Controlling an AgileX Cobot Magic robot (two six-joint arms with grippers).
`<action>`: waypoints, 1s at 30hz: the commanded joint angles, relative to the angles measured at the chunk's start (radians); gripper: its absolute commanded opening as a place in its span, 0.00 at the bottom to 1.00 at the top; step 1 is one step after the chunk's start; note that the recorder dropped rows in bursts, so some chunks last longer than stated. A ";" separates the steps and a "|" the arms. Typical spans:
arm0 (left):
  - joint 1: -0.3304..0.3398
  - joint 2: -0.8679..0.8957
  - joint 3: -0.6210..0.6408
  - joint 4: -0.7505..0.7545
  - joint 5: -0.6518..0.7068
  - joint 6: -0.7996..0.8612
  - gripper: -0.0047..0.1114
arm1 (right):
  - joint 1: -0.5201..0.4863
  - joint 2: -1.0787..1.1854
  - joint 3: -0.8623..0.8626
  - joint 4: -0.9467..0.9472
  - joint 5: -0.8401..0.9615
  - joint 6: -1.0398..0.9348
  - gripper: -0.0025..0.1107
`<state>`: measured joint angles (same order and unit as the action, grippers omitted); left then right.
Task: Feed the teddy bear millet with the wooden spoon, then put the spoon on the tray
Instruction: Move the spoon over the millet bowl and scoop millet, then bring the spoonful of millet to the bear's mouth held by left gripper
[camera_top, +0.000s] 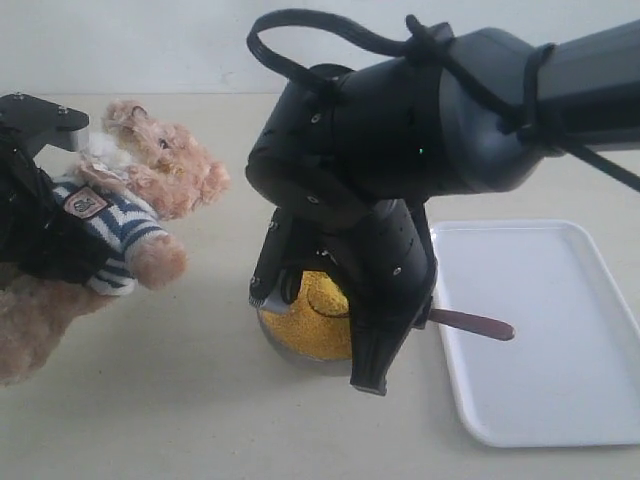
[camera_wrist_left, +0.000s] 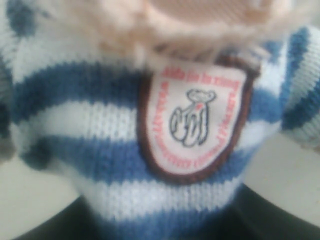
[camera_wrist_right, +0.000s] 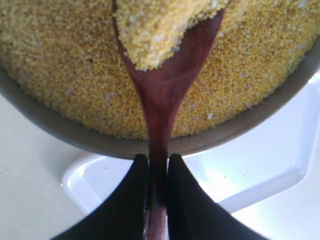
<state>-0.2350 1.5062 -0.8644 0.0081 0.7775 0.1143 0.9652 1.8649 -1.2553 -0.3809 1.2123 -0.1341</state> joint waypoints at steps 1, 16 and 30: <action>-0.007 -0.011 0.003 -0.008 -0.016 -0.011 0.07 | -0.008 -0.028 -0.005 0.008 0.009 -0.007 0.02; -0.007 -0.011 0.003 -0.021 0.026 -0.011 0.07 | -0.008 -0.069 -0.155 0.099 0.009 -0.018 0.02; -0.103 -0.011 0.037 -0.209 -0.025 0.245 0.07 | -0.008 0.093 -0.502 0.133 0.009 -0.036 0.02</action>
<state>-0.3188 1.5062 -0.8407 -0.1880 0.7911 0.3447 0.9652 1.9443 -1.7184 -0.2665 1.2177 -0.1609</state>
